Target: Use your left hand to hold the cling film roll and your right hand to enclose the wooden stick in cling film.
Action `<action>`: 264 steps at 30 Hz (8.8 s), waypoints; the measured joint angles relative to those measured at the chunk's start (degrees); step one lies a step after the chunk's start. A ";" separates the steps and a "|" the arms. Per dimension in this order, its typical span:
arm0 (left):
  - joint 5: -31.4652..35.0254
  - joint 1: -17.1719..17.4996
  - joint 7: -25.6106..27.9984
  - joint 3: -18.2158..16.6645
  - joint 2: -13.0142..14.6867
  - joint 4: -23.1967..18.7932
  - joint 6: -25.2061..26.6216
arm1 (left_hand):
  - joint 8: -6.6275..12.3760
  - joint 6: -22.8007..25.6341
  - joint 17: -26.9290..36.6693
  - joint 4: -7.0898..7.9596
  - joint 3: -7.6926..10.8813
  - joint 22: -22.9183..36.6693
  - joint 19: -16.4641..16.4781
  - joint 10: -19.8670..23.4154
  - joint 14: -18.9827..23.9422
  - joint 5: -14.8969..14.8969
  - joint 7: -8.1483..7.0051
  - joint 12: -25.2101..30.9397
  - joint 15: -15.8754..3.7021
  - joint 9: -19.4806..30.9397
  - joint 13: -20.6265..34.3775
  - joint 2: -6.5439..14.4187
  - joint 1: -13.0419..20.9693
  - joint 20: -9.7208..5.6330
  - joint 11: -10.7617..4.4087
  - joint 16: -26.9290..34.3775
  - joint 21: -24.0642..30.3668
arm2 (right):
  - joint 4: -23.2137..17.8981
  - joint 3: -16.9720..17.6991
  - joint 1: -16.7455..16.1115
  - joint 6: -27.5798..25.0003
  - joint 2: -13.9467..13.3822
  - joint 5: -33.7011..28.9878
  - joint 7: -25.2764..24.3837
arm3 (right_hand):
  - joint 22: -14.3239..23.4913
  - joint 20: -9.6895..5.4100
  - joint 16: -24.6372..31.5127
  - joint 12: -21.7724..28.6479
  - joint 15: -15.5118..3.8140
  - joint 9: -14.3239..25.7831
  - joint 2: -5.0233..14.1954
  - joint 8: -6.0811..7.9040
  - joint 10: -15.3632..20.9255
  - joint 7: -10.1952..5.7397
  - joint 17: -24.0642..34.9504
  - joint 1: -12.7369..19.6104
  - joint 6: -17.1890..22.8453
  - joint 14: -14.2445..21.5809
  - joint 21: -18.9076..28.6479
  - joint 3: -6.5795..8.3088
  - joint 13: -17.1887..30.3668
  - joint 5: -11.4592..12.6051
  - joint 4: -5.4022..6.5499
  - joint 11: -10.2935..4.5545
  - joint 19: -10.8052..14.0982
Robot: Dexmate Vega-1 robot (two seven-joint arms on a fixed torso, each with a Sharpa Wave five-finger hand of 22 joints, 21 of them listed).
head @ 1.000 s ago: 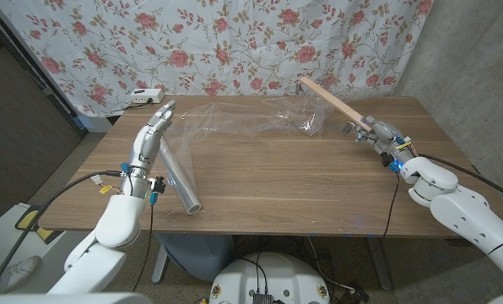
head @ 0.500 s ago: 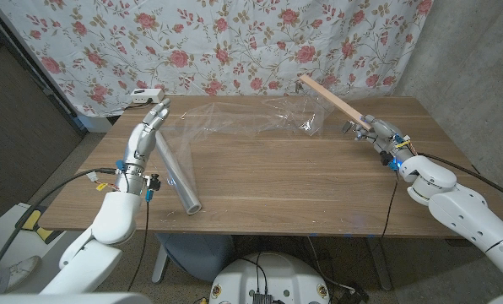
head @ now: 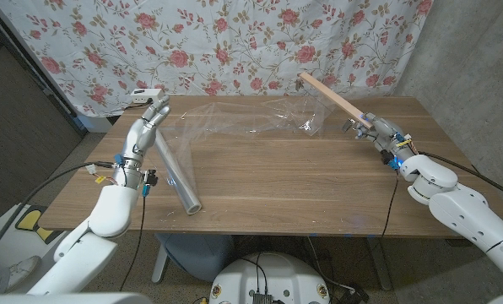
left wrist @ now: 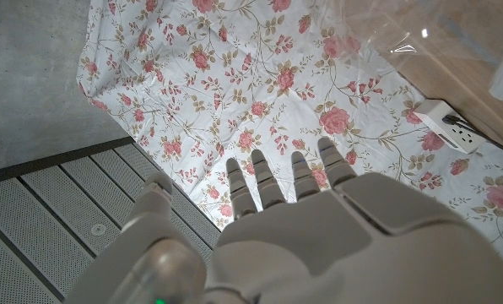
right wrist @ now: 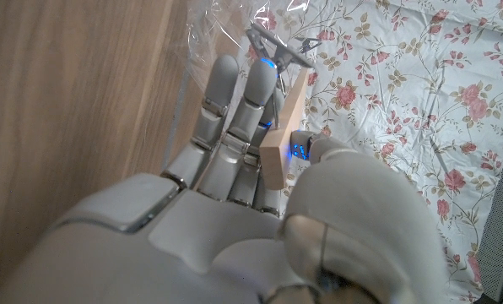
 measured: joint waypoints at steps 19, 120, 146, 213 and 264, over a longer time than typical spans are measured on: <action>2.99 -0.63 -0.37 -0.22 3.36 1.03 3.06 | 0.00 0.23 0.12 0.71 0.07 0.00 -0.08 0.31 -0.40 0.00 0.40 0.00 -2.62 0.14 0.00 0.69 -0.69 -1.31 0.30 0.02 0.00 | -1.17 1.05 -1.12 0.02 -0.48 0.00 -0.14 | 0.00 0.00 0.00 -0.01 0.05 0.03 0.03 -0.01 0.03 -0.08 -0.17 -0.03 0.08 0.25 0.00 0.00 0.00 -0.22 0.00 -0.02 0.00; 26.47 -4.00 -8.95 2.86 28.15 1.26 22.63 | -0.79 -11.45 0.00 0.13 -2.53 0.01 3.24 -5.32 3.40 0.89 -0.57 -0.67 -9.31 0.40 0.85 -3.20 -2.13 -9.20 -0.07 0.21 0.00 | 0.06 0.74 -0.14 0.43 -0.62 -0.17 1.69 | 0.00 0.00 -0.45 -0.32 -0.16 0.05 0.04 -0.09 0.24 -0.08 -0.01 -0.03 0.08 0.56 0.00 0.54 0.07 -0.49 -0.54 -0.21 0.00; 29.24 -6.64 -13.33 5.35 36.05 1.58 23.66 | -0.44 -21.71 -0.03 -1.21 -0.38 0.01 1.44 -10.88 -1.43 1.11 -1.02 -1.12 -8.33 0.39 1.08 -1.34 2.75 -9.58 0.19 -0.22 -0.23 | -0.12 1.10 -0.53 1.10 -0.94 -1.20 1.30 | 0.00 0.00 -0.43 -0.12 -0.20 -0.01 0.03 0.09 0.24 -0.08 0.00 -0.05 0.08 0.52 0.00 0.54 0.07 -0.44 -0.54 -0.21 0.00; 41.92 -0.20 -22.08 -11.09 31.13 1.88 19.23 | 0.96 -19.34 0.23 2.20 -0.47 0.01 1.35 -11.56 -2.22 0.44 -0.92 -0.21 -8.54 0.39 1.32 0.46 3.01 -9.66 0.08 0.48 -0.23 | -1.29 0.59 0.04 -1.75 -1.16 -1.45 -1.01 | 0.00 0.00 -0.43 -0.16 -0.24 -0.22 -0.03 0.10 0.25 -0.09 -0.03 -0.41 0.08 0.28 0.00 0.55 0.08 -0.49 -0.55 -0.22 0.00; 53.40 -3.34 -32.00 -2.24 40.51 2.31 25.27 | 0.12 -25.59 -0.02 -2.38 4.43 -0.29 -1.63 -15.68 -6.04 0.00 -0.62 -0.89 -7.20 0.38 1.19 1.46 14.54 -8.55 -0.32 0.03 -0.22 | -1.42 -0.98 1.19 -2.60 -0.92 -2.09 -1.94 | 0.00 0.00 -0.44 -0.34 -0.15 -0.23 -0.02 -0.08 0.26 -0.09 -0.01 -0.41 0.08 0.57 0.00 0.55 0.31 -0.50 -0.55 -0.22 0.00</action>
